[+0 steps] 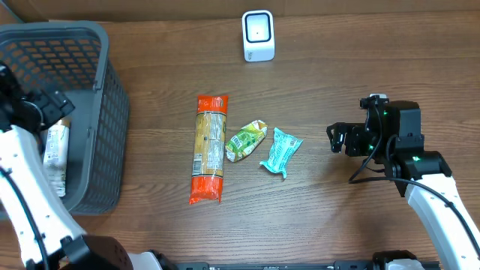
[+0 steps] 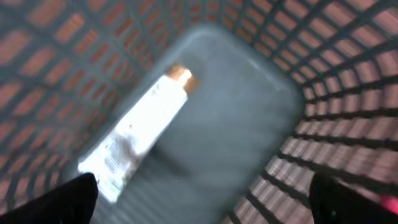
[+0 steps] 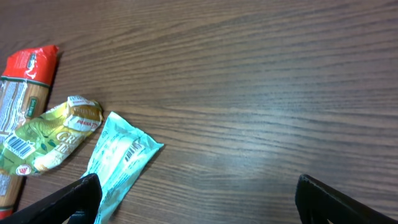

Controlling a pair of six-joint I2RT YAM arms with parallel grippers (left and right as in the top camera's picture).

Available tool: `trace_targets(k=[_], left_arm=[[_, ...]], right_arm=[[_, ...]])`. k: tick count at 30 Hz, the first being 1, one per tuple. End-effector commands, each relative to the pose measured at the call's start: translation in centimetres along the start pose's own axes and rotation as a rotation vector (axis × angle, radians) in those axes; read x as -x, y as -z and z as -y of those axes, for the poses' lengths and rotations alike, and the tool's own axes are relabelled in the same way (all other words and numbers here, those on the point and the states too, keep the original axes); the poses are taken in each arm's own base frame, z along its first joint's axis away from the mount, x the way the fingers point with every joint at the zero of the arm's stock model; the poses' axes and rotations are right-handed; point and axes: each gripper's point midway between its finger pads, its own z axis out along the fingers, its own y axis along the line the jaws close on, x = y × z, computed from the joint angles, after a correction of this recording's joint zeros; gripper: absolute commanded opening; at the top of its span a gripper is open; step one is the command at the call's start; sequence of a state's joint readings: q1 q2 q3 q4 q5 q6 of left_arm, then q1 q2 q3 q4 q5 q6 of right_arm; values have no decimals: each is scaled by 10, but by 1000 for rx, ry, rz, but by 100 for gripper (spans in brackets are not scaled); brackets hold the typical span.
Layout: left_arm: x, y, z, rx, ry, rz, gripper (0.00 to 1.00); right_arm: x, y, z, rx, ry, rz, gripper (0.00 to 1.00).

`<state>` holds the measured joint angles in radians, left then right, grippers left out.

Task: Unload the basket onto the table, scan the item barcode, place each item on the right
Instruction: 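Reach the left gripper into the basket and grasp the white tube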

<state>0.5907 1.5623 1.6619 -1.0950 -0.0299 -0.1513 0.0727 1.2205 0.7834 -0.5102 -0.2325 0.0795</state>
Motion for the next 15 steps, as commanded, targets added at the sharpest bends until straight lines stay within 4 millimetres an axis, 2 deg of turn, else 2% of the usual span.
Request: trace_targets(k=[1,9,15], left_arm=[[-20,-56,-9,45,-260,-28,100],[-40,-132,-12,55,-514,-45,100],[-53,-162,-19,66,-539,-109,100]], right_arm=[[7,2,-2,6,-1,15,100],[7,2,-2,6,-1,15,100],[7,2,-2,6,-1,15,100]])
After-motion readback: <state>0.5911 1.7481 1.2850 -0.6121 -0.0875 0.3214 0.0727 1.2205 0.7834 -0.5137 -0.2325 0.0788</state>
